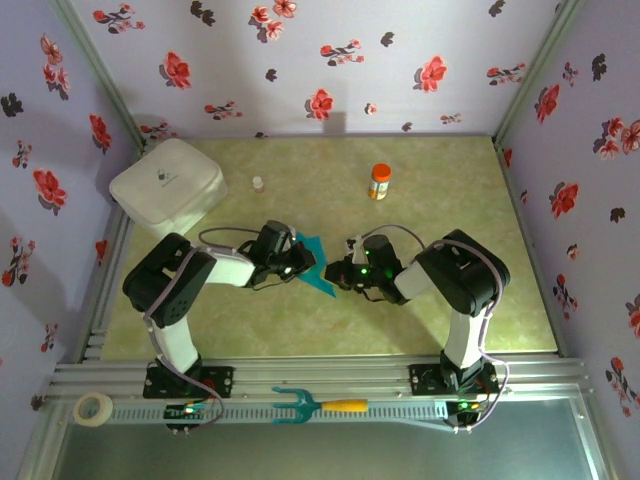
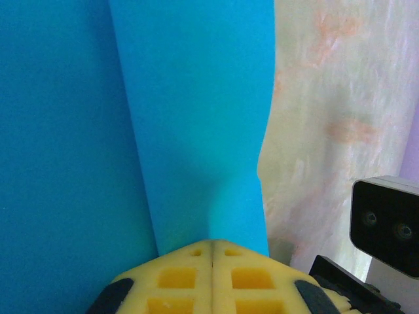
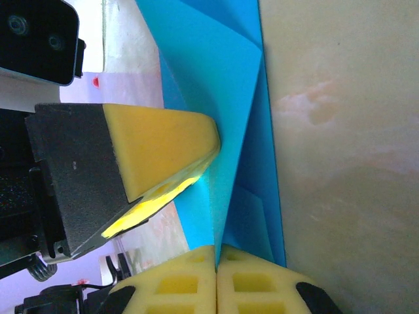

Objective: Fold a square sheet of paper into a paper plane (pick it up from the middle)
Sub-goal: Fourth fold the wing at the center of the table.

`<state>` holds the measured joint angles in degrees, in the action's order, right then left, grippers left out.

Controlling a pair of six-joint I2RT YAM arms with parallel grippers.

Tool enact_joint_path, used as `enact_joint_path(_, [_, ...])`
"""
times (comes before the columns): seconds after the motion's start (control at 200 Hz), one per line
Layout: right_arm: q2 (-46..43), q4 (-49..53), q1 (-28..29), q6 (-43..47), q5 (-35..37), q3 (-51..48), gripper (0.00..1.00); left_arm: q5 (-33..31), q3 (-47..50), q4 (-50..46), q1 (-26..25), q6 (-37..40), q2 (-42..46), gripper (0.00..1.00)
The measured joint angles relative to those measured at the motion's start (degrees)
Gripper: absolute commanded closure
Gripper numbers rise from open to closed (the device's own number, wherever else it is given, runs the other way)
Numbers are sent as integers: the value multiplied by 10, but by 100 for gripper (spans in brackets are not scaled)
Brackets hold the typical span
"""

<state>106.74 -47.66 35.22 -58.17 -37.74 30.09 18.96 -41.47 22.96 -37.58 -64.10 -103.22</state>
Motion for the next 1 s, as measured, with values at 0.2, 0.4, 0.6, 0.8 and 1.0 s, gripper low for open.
enact_joint_path(0.2, [-7, 19, 0, 0, -5, 6, 85, 1, -1, -5, 1, 0, 0, 95])
enact_joint_path(0.4, [-22, 53, 0, 3, -4, 11, 81, 1, -5, -13, 2, 0, 0, 95])
enact_joint_path(0.6, [-48, 118, 0, 27, -2, 12, 81, 1, -5, -14, 3, 0, 0, 95])
enact_joint_path(0.8, [-69, 193, 0, 63, -2, 24, 83, 1, -5, -14, 3, 0, 0, 95])
enact_joint_path(1.0, [-75, 241, 0, 91, 5, 35, 86, 1, -5, -14, 3, 0, 0, 95])
